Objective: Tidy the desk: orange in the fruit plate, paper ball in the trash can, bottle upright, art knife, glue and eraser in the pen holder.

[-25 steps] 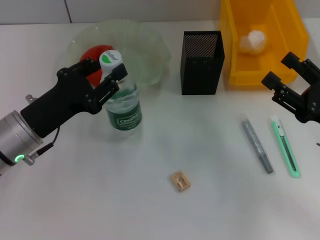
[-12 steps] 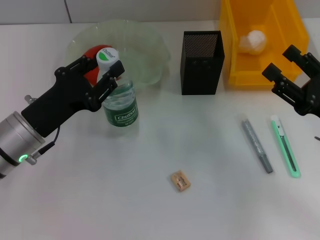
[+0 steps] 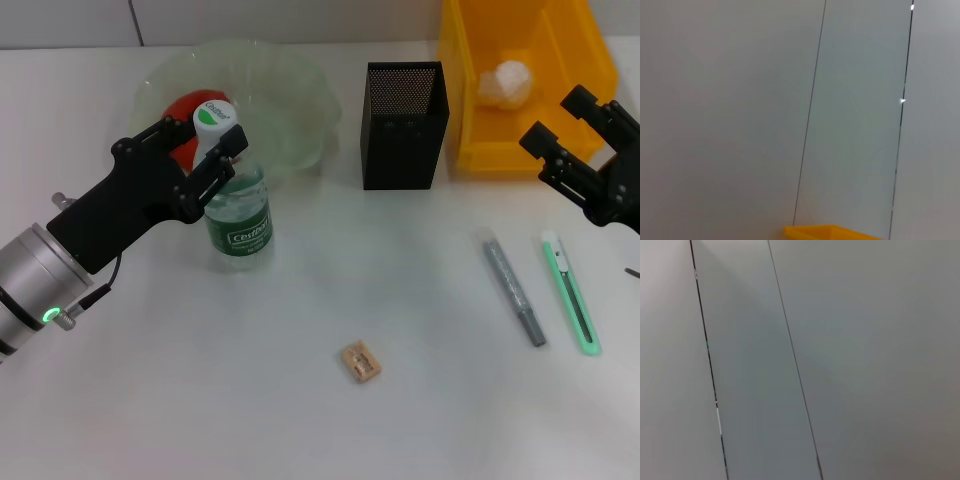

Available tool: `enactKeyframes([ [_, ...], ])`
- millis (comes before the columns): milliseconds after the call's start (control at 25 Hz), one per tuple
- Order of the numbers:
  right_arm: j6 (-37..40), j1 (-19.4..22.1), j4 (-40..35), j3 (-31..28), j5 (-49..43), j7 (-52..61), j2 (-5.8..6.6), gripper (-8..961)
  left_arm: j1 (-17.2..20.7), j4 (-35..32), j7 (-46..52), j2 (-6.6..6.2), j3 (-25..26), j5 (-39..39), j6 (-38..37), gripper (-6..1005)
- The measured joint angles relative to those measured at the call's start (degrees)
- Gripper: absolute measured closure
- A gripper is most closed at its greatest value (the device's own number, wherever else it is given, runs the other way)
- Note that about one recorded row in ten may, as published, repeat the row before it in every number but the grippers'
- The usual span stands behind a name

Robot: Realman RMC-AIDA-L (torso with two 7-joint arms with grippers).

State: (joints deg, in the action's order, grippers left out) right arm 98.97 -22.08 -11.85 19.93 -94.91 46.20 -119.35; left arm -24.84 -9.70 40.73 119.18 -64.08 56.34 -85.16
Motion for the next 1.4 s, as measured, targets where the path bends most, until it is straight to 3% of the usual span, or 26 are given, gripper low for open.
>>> enactKeyframes([
  [400, 0.0, 0.0, 0.0, -0.5, 0.1, -0.4, -0.09, 150, 0.1, 0.1, -0.2, 0.0, 0.0, -0.3, 0.5, 547],
  [600, 0.4, 0.2, 0.1, -0.5, 0.1, -0.4, -0.09, 150, 0.6, 0.0, -0.2, 0.0, -0.1, -0.8, -0.3, 384],
  [640, 0.6, 0.2, 0.1, -0.6, 0.2, -0.4, -0.09, 150, 1.4, 0.0, -0.1, -0.01, 0.0, -2.4, -3.2, 352],
  [800, 2.1, 0.5, -1.2, -0.6, 2.0, 1.9, 0.26, 150, 3.0, -0.6, 0.5, -0.47, -0.1, -3.6, -7.5, 353],
  [880, 2.4, 0.7, -5.2, -0.6, 2.7, 6.4, 0.3, 150, 4.1, -1.3, 0.7, -0.85, -0.1, -3.8, -9.6, 353],
  [920, 2.0, 0.8, -11.0, -0.2, 2.5, 13.5, 0.52, 150, 4.1, -1.3, 0.7, -0.85, -0.1, -3.8, -9.6, 354],
  [960, 2.0, 0.8, -11.0, -0.2, 2.5, 13.5, 0.52, 150, 8.0, -5.3, 4.1, -3.43, -0.4, -3.3, -13.1, 354],
  [1000, 1.8, 0.8, -13.8, 0.0, 2.3, 17.2, 0.83, 150, 8.0, -5.3, 4.1, -3.43, -0.4, -3.3, -13.1, 354],
  [1040, 2.0, 0.8, -16.9, 0.5, 1.5, 22.4, 1.45, 150, 9.2, -7.0, 6.2, -4.65, -0.8, -2.2, -13.3, 354],
  [1120, 3.4, 0.6, -22.6, 1.4, -0.5, 30.6, 2.73, 149, 9.2, -7.0, 6.2, -4.65, -0.8, -2.2, -13.3, 355],
  [1160, 4.2, 0.4, -26.0, 2.0, -1.8, 35.1, 3.35, 149, 10.1, -9.0, 9.5, -6.57, -1.1, 0.8, -13.4, 355],
  [1200, 5.0, 0.2, -30.7, 3.0, -3.4, 41.3, 4.04, 149, 10.1, -9.0, 9.5, -6.57, -1.1, 0.8, -13.4, 355],
  [1240, 5.5, -0.1, -34.6, 4.0, -4.8, 45.9, 4.52, 149, 10.2, -13.0, 16.5, -8.44, -0.8, 9.5, -13.7, 356],
  [1360, 6.6, -1.0, -50.0, 8.1, -12.1, 62.0, 5.5, 149, 9.9, -14.7, 18.4, -8.34, -0.8, 13.0, -13.7, 348],
  [1400, 6.6, -1.6, -55.3, 9.6, -15.9, 67.0, 5.66, 149, 9.0, -16.9, 20.4, -7.94, -0.8, 18.8, -13.2, 339],
])
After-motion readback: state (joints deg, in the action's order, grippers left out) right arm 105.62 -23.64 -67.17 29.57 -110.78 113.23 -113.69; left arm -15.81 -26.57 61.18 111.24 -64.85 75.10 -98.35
